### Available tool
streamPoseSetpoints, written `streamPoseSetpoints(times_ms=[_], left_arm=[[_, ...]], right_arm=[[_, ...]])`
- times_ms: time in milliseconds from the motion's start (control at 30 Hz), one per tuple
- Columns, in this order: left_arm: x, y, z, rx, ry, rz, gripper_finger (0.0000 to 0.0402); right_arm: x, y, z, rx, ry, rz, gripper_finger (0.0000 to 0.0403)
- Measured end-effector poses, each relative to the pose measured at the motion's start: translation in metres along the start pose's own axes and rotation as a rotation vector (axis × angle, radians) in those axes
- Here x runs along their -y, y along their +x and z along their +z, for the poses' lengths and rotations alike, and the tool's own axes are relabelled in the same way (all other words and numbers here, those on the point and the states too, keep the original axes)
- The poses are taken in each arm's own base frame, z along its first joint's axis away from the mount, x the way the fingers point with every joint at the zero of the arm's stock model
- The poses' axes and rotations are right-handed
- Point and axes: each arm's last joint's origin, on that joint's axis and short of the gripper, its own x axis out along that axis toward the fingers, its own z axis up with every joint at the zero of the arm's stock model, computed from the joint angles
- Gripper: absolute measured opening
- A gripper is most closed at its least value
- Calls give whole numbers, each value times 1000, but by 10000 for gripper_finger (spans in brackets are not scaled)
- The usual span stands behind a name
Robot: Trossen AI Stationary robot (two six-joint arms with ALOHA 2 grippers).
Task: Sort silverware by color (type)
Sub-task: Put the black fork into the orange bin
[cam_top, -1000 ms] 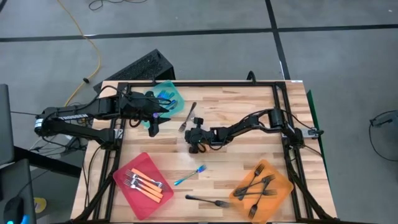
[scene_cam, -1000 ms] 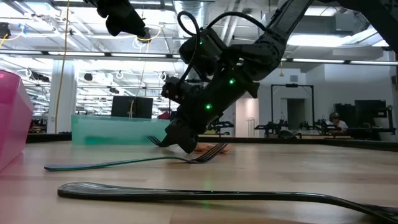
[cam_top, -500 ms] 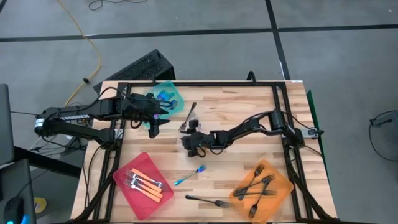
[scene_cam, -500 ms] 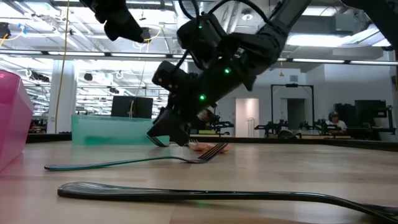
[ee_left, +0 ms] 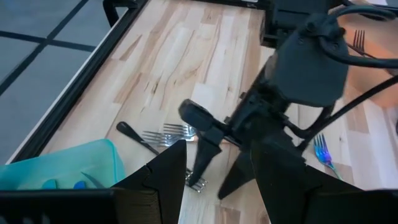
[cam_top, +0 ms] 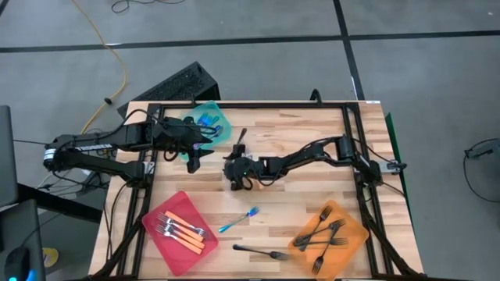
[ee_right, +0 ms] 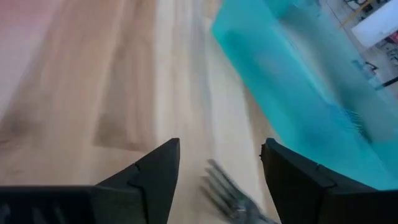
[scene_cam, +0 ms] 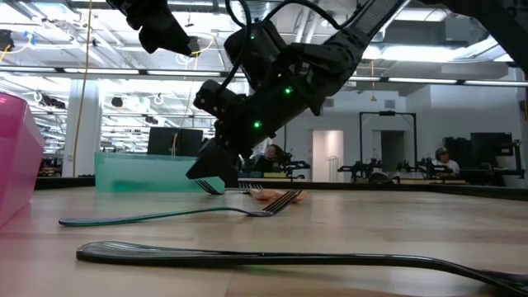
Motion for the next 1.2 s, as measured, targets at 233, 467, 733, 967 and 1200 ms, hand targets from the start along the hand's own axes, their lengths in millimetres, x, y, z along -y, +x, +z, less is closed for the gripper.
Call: streamPoseSetpoints(times_ms=[233, 467, 733, 967, 1200], left_arm=[[0, 0, 0, 0, 3, 0, 164], [0, 0, 0, 3, 4, 0, 164], [0, 0, 0, 5, 4, 3, 164], [0, 0, 0, 4, 4, 4, 164], [0, 0, 0, 4, 0, 4, 164]], right_arm=[[-3, 7, -7, -10, 46, 0, 245], [-3, 17, -22, -54, 81, -23, 245], [4, 27, -37, -114, 156, -51, 218], [0, 27, -40, -136, 191, -65, 102], [2, 27, -42, -164, 198, -118, 46]])
